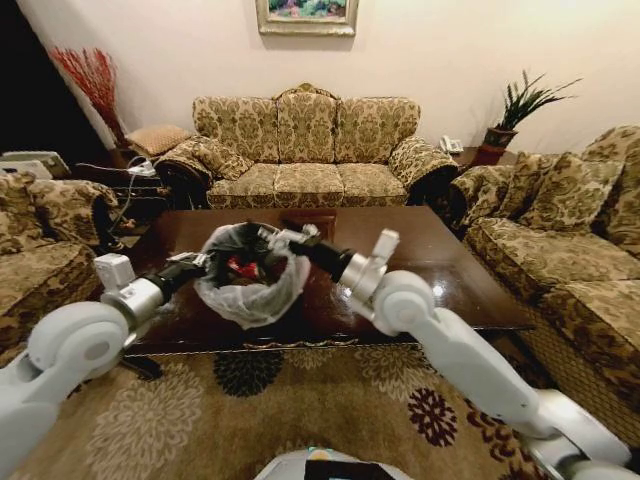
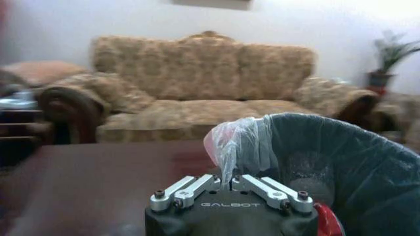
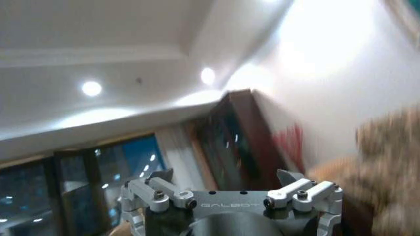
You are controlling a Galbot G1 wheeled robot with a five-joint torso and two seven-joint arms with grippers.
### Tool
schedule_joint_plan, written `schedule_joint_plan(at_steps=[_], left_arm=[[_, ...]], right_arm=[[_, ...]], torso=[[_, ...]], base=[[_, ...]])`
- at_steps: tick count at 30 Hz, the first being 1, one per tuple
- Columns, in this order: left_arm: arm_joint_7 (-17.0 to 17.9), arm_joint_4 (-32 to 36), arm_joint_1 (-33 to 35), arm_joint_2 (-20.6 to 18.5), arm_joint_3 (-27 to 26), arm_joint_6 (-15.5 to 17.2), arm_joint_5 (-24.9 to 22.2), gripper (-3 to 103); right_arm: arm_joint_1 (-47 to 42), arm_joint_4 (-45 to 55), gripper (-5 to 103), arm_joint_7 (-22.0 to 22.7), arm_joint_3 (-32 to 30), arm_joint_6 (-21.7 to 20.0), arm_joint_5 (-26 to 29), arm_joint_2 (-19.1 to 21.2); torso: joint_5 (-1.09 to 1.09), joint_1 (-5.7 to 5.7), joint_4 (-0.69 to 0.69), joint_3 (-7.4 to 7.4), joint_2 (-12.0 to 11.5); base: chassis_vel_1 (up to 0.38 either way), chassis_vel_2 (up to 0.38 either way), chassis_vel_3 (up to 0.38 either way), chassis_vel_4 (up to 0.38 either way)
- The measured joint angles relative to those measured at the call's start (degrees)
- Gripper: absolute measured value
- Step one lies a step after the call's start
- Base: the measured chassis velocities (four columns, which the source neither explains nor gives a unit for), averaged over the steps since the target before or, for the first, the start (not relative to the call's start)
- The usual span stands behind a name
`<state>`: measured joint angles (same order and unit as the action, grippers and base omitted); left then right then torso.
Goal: Move to the front of the table and place the trash on the table into the trash bin.
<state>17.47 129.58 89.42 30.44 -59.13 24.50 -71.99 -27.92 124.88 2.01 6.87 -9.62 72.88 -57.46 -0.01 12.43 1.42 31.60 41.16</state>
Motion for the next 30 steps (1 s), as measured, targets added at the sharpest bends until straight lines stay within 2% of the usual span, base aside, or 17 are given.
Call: schedule_joint_plan(at_steps=[3, 4, 6, 7, 9, 11, 12, 13, 14, 16, 17, 19, 21, 23, 24, 25, 30], left_arm=[[2.09, -0.63, 0.55, 2.06, -2.61, 0.88, 2.39, 3], [2.09, -0.63, 0.55, 2.06, -2.61, 0.88, 2.39, 3], [3.13, -0.23, 1.14, 5.62, -4.96, 2.17, 5.16, 3], [3.13, -0.23, 1.14, 5.62, -4.96, 2.17, 5.16, 3], [3.45, 0.70, 2.27, 10.26, -8.36, 3.47, 6.89, 3], [3.29, 1.06, 2.86, 11.54, -9.46, 3.64, 7.44, 3], [2.76, 1.80, 4.06, 13.93, -11.53, 3.84, 8.54, 3], [1.83, 3.26, 5.51, 18.22, -15.45, 4.29, 10.03, 3], [1.83, 3.26, 5.51, 18.22, -15.45, 4.29, 10.03, 3], [0.65, 6.11, 7.82, 25.94, -21.79, 4.86, 10.90, 3], [0.65, 6.11, 7.82, 25.94, -21.79, 4.86, 10.90, 3], [-0.71, 7.48, 9.59, 31.76, -25.29, 4.45, 13.00, 3], [-1.00, 7.76, 9.94, 34.98, -25.92, 4.05, 15.25, 3], [-1.05, 7.77, 9.97, 35.56, -25.93, 3.96, 15.63, 3], [-1.22, 7.78, 10.11, 38.79, -26.12, 3.40, 16.56, 3], [-1.46, 7.66, 10.30, 40.22, -26.58, 2.92, 16.81, 3], [-2.31, 4.52, 11.12, 45.51, -30.98, -0.36, 18.30, 3]], right_arm=[[-2.86, 1.25, 100, 0.68, -6.06, 0.76, -7.35, 2.93], [-2.86, 1.25, 100, 0.68, -6.06, 0.76, -7.35, 2.93], [-7.44, 2.29, 100, 3.56, -12.16, -0.40, -11.50, 5.56], [-7.44, 2.29, 100, 3.56, -12.16, -0.40, -11.50, 5.56], [-14.58, 2.73, 100, 5.22, -18.63, -0.85, -15.56, 6.30], [-16.20, 2.73, 100, 5.31, -19.80, -0.87, -16.37, 6.21], [-19.73, 2.73, 100, 5.34, -22.59, -0.81, -17.85, 5.61], [-23.77, 2.43, 100, 5.45, -26.18, -0.62, -19.00, 4.22], [-23.77, 2.43, 100, 5.45, -26.18, -0.62, -19.00, 4.22], [-27.54, 1.35, 100, 5.92, -30.28, -0.54, -20.60, 2.01], [-27.54, 1.35, 100, 5.92, -30.28, -0.54, -20.60, 2.01], [-30.69, 0.99, 100, 5.28, -33.06, -0.06, -23.48, 0.59], [-33.62, 1.77, 100, 4.53, -35.50, 0.34, -25.86, -0.45], [-34.46, 2.12, 100, 4.37, -36.14, 0.46, -26.50, -0.77], [-37.44, 3.26, 100, 3.77, -38.07, 0.80, -28.48, -2.14], [-38.16, 3.43, 100, 3.60, -38.35, 0.98, -29.08, -2.62], [-40.50, 3.45, 100, 3.19, -38.01, 1.79, -31.45, -4.78]], torso=[[0.02, 0.00, -0.01, 0.00, 0.00], [0.02, 0.00, -0.01, 0.00, 0.00], [0.04, 0.00, -0.01, 0.00, 0.00], [0.04, 0.00, -0.01, 0.00, 0.00], [0.01, 0.00, -0.03, -0.01, 0.00], [0.01, 0.00, -0.02, 0.00, 0.00], [0.03, 0.00, -0.04, 0.00, 0.00], [0.02, 0.00, -0.03, -0.01, 0.00], [0.02, 0.00, -0.03, -0.01, 0.00], [0.06, -0.01, 0.00, -0.02, 0.01], [0.06, -0.01, 0.00, -0.02, 0.01], [0.02, -0.01, 0.04, -0.02, 0.01], [0.05, -0.01, 0.02, -0.02, 0.01], [0.03, -0.01, 0.01, -0.02, 0.01], [-0.03, -0.01, -0.04, -0.02, 0.02], [-0.02, -0.01, -0.06, -0.02, 0.02], [0.05, -0.01, 0.01, -0.01, 0.02]], base=[[0.000, 0.000, 0.000, 0.000], [0.000, 0.000, 0.000, 0.000], [0.000, 0.000, 0.000, 0.000], [0.000, 0.000, 0.000, 0.000], [0.000, 0.000, 0.000, 0.000], [0.000, 0.000, 0.000, 0.000], [0.000, 0.000, 0.000, 0.000], [0.000, 0.000, 0.000, 0.000], [0.000, 0.000, 0.000, 0.000], [0.000, 0.000, 0.000, 0.000], [0.000, 0.000, 0.000, 0.000], [0.000, 0.000, 0.000, 0.000], [0.000, 0.000, 0.000, 0.000], [0.000, 0.000, 0.000, 0.000], [0.000, 0.000, 0.000, 0.000], [0.000, 0.000, 0.000, 0.000], [0.000, 0.000, 0.000, 0.000]])
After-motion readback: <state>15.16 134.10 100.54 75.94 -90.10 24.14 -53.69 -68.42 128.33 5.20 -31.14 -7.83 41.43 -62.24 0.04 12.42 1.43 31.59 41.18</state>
